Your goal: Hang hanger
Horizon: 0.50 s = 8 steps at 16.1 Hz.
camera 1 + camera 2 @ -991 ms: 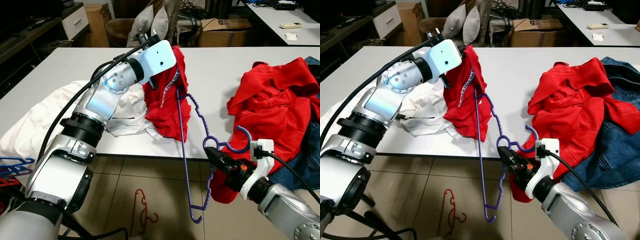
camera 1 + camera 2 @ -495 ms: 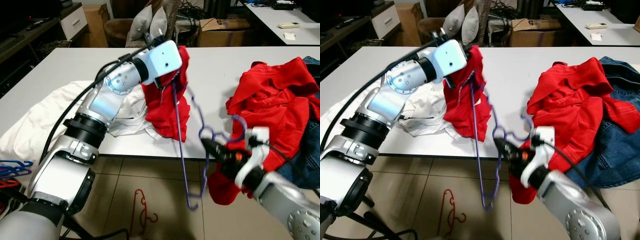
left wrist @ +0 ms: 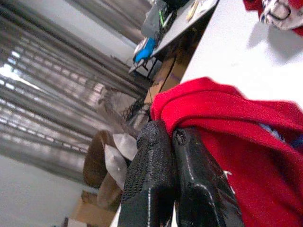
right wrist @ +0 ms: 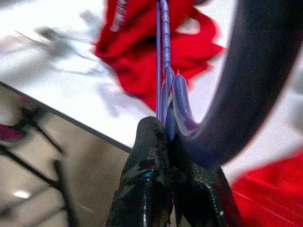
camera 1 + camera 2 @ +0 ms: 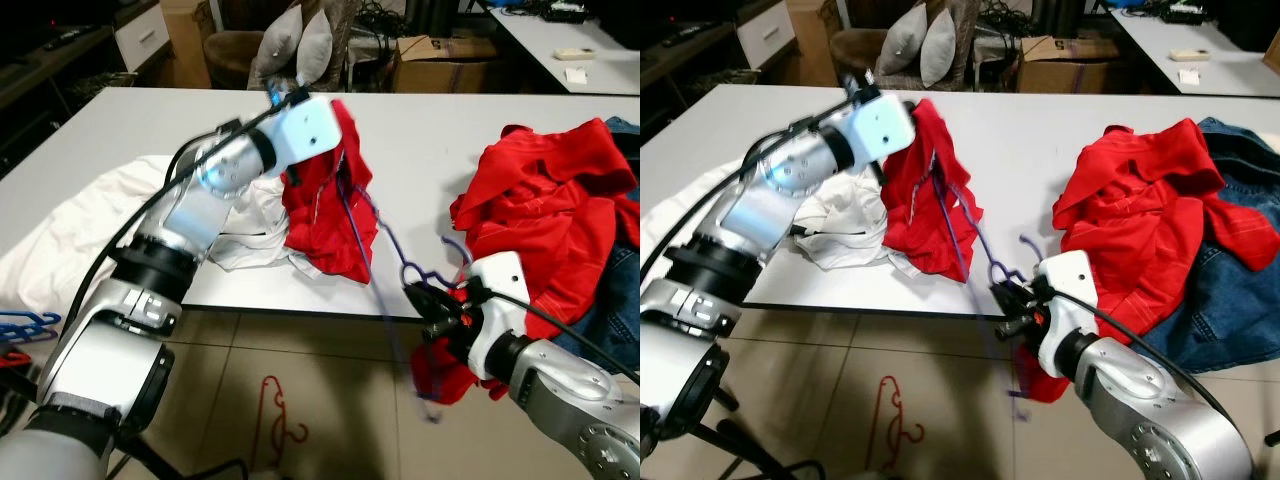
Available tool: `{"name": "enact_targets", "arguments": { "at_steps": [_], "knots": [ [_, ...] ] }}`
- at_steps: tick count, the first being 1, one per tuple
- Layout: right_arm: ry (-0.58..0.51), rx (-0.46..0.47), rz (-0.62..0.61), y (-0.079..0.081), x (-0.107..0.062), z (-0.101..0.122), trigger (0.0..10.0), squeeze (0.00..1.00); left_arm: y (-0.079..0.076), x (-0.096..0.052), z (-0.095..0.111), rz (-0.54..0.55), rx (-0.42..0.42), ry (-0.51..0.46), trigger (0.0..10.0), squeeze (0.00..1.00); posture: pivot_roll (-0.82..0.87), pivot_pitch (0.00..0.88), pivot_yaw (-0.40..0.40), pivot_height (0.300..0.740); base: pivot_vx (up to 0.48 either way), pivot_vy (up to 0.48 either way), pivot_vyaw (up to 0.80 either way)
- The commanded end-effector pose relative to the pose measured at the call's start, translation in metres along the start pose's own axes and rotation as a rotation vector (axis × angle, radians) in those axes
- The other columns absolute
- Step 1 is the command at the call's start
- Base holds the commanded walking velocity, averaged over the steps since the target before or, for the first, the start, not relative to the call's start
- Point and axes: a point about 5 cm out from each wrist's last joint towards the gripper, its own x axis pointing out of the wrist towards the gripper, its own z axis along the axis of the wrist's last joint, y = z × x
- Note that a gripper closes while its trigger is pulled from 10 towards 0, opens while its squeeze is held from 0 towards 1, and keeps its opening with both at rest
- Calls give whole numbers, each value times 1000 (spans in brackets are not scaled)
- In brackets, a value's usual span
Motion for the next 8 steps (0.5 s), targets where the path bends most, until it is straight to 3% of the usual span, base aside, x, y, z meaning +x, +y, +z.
{"name": "enact_targets", "arguments": {
  "at_steps": [1, 5, 8],
  "knots": [
    [7, -83, -50, -2, -1, 5, 10000, 0, 2, -2, -3, 13, 16, 23, 0, 0, -88, 0, 11, 740, 0, 0, 0],
    [3, -140, -128, -4, 0, 11, 10000, 0, -3, -3, -5, 17, 11, 38, 0, 0, -97, 0, -7, 740, 0, 0, 0],
    [-81, -217, -30, 14, 5, 21, 10000, 0, -3, -1, 0, 15, 15, 28, 0, 0, -98, 0, -4, 740, 0, 0, 0]
  ]
}}
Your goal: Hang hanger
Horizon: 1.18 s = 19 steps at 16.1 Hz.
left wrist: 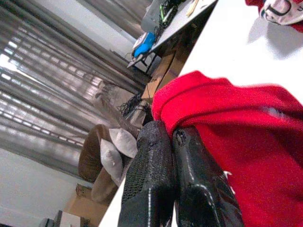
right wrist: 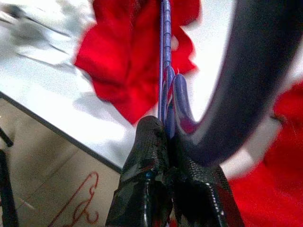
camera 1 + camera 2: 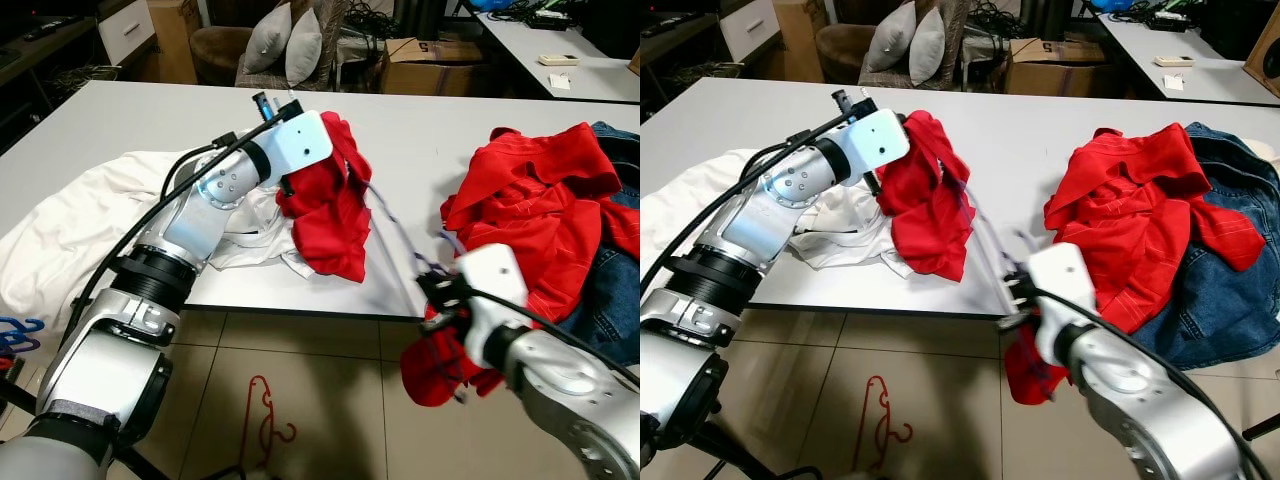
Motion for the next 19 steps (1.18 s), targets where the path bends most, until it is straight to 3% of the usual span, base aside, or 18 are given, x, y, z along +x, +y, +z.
{"name": "enact_targets", "arguments": {
  "at_steps": [1, 3, 5, 6, 8, 11, 12, 14, 15, 16, 17, 19],
  "knots": [
    [-67, -46, 12, 4, -2, 11, 10000, 0, 4, 1, 6, 11, 25, -12, 0, 0, -98, 0, 0, 740, 0, 0, 0],
    [-116, -131, 1, 6, 0, 19, 10000, 0, 6, 3, 10, 22, 21, -27, 0, 0, -97, 0, 13, 740, 0, 0, 0],
    [-106, -138, -24, 6, 2, 17, 10000, 0, 8, 3, 11, 23, 22, -30, 0, 0, -91, 0, 18, 740, 0, 0, 0],
    [-89, -129, -31, 6, 2, 14, 10000, 0, 8, 4, 12, 24, 25, -30, 0, 0, -91, 0, 18, 740, 0, 0, 0],
    [-10, -15, -49, 7, 6, -2, 10000, 0, 13, 3, 16, 33, 30, -42, 0, 0, -80, 0, 24, 740, 0, 0, 0],
    [-30, -5, -65, 7, 10, 0, 10000, 0, 15, 2, 18, 32, 37, -51, 0, 0, -76, 0, 25, 740, 0, 0, 0],
    [-42, -36, -66, 6, 10, 2, 10000, 0, 15, 2, 17, 30, 41, -49, 0, 0, -69, 0, 23, 740, 0, 0, 0],
    [-232, -19, -71, 6, 8, 30, 10000, 0, 15, 1, 15, 18, 51, -40, 0, 0, -68, 0, 28, 740, 0, 0, 0],
    [-236, -51, -25, 9, 9, 32, 10000, 0, 15, 1, 14, 17, 52, -40, 0, 0, -68, 0, 30, 740, 0, 0, 0],
    [-230, -131, -11, 11, 10, 32, 10000, 0, 15, 1, 15, 17, 52, -42, 0, 0, -68, 0, 30, 740, 0, 0, 0],
    [-226, -125, -21, 12, 12, 31, 10000, 0, 15, 2, 16, 17, 54, -45, 0, 0, -66, 0, 31, 740, 0, 0, 0],
    [-116, -140, -15, 14, 18, 13, 10000, 0, 19, 1, 20, 23, 51, -63, 0, 0, -64, 0, 35, 740, 0, 0, 0]
  ]
}}
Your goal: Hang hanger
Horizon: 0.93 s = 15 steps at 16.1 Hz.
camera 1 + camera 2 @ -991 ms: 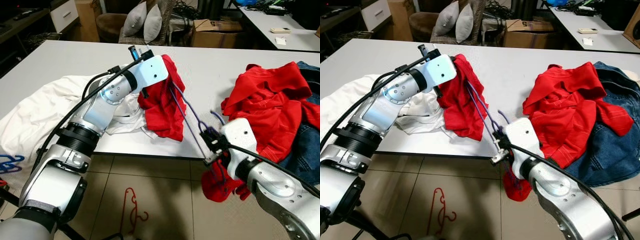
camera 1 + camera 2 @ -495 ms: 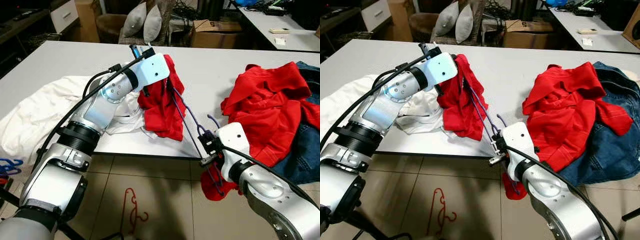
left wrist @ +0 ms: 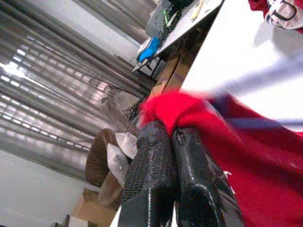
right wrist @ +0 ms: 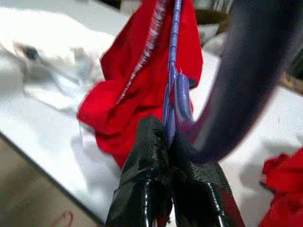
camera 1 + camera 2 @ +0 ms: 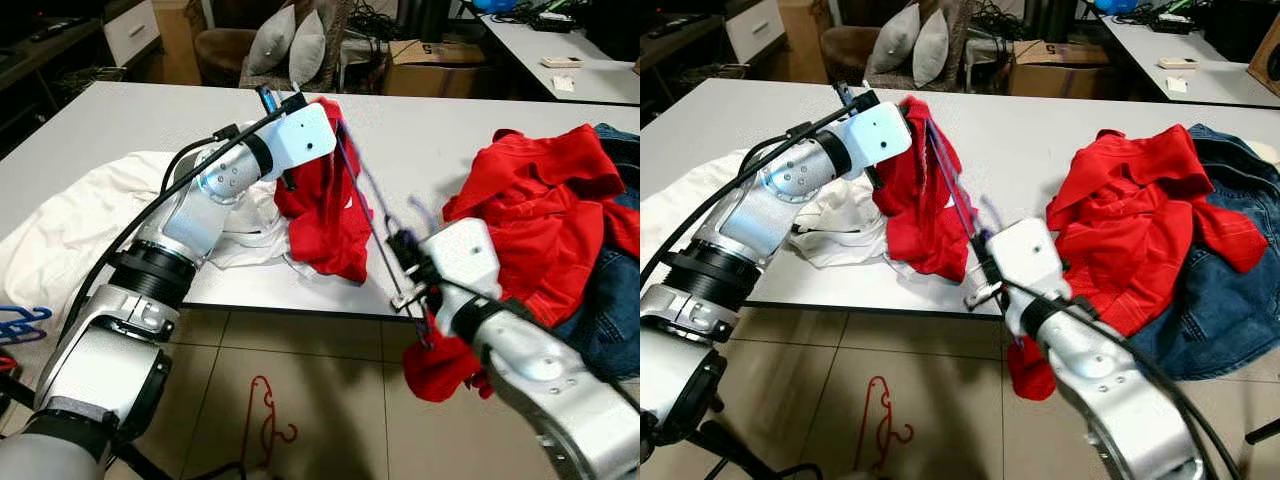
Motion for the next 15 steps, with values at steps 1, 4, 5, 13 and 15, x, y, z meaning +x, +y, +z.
{"name": "enact_targets", "arguments": {
  "at_steps": [1, 4, 5, 13, 15],
  "knots": [
    [46, -12, 12, 2, 0, -8, 10000, 0, 12, 1, 14, 15, 25, -47, 0, 0, -64, 0, 36, 740, 0, 0, 0],
    [38, -26, 0, -2, 3, -8, 10000, 0, 15, -3, 20, -3, 29, -76, 0, 0, -60, 0, 43, 740, 0, 0, 0],
    [47, -39, -2, -4, 4, -10, 10000, 0, 17, -5, 23, -14, 32, -85, 0, 0, -59, 0, 43, 740, 0, 0, 0],
    [-82, -40, -25, -7, 10, 9, 10000, 0, 0, -8, 27, -127, 15, -80, 0, 0, -50, 0, 44, 740, 0, 0, 0],
    [-58, -39, -10, -5, 12, 2, 10000, 0, 5, -13, 27, -124, -23, -58, 0, 0, -50, 0, 44, 740, 0, 0, 0]
  ]
}}
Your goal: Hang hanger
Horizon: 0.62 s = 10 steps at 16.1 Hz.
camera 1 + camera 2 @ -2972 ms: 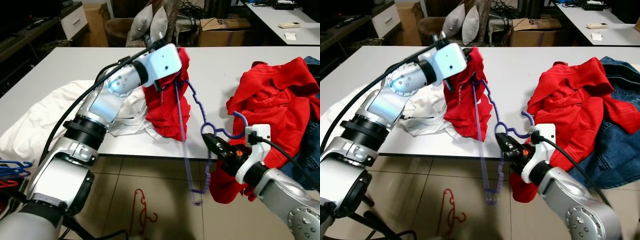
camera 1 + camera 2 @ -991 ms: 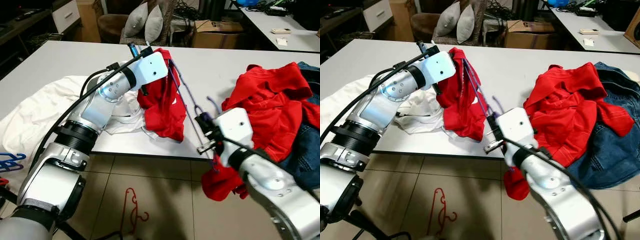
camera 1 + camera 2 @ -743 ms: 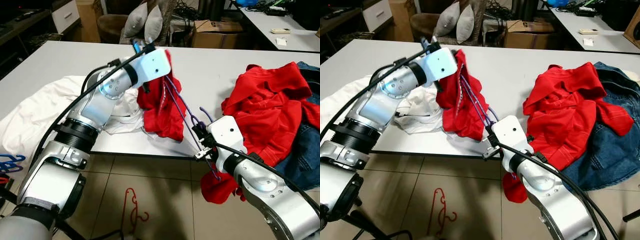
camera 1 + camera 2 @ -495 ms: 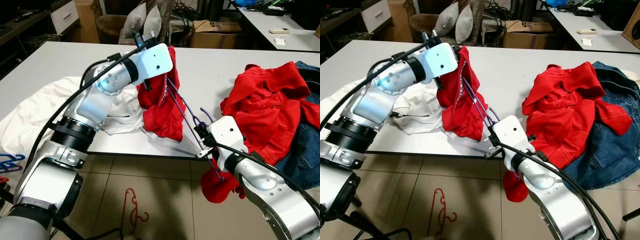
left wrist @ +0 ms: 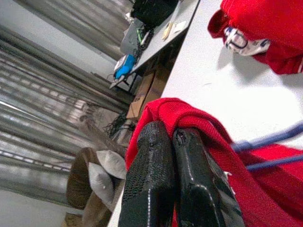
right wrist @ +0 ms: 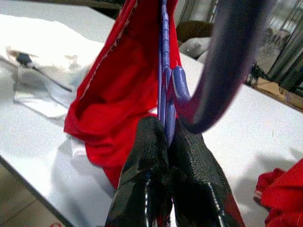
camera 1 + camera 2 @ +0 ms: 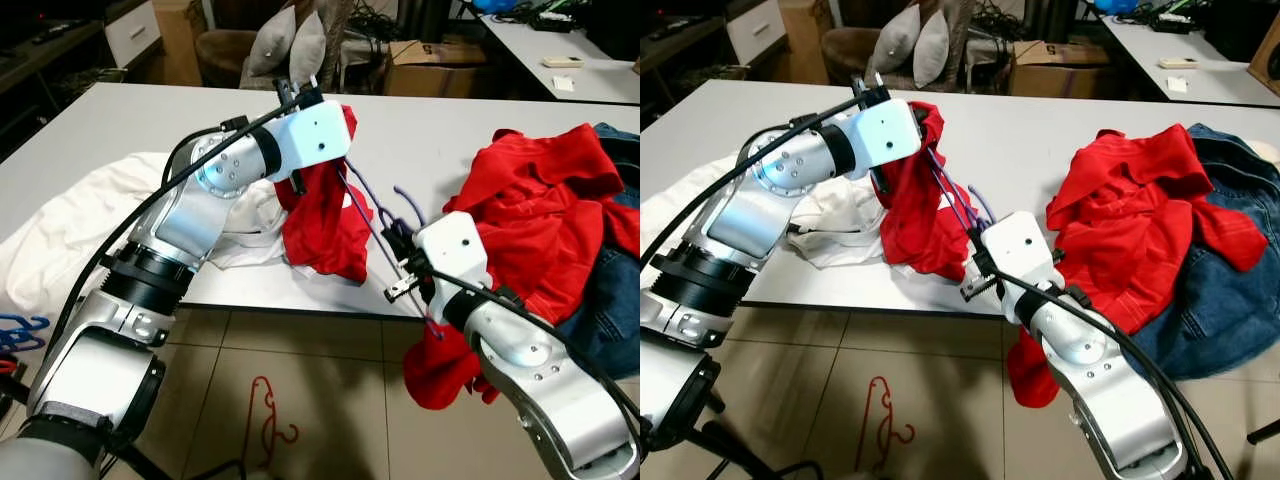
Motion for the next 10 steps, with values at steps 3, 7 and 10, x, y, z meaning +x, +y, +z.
{"name": "enact_targets", "arguments": {
  "at_steps": [3, 7, 10],
  "knots": [
    [-53, 9, -22, -5, -1, 3, 10000, 0, 17, -12, -13, 78, -52, 99, 196, 0, -44, 0, 38, 740, 0, 0, 0],
    [-134, 10, -24, -9, -4, 13, 10000, 0, 12, -14, -23, 52, -42, 139, 314, 0, -45, 0, 39, 740, 0, 0, 0],
    [-90, -17, 39, -4, -1, 5, 10000, 0, 4, -12, -8, 1, -97, 68, 0, 0, -42, 0, 41, 740, 0, 0, 0]
  ]
}}
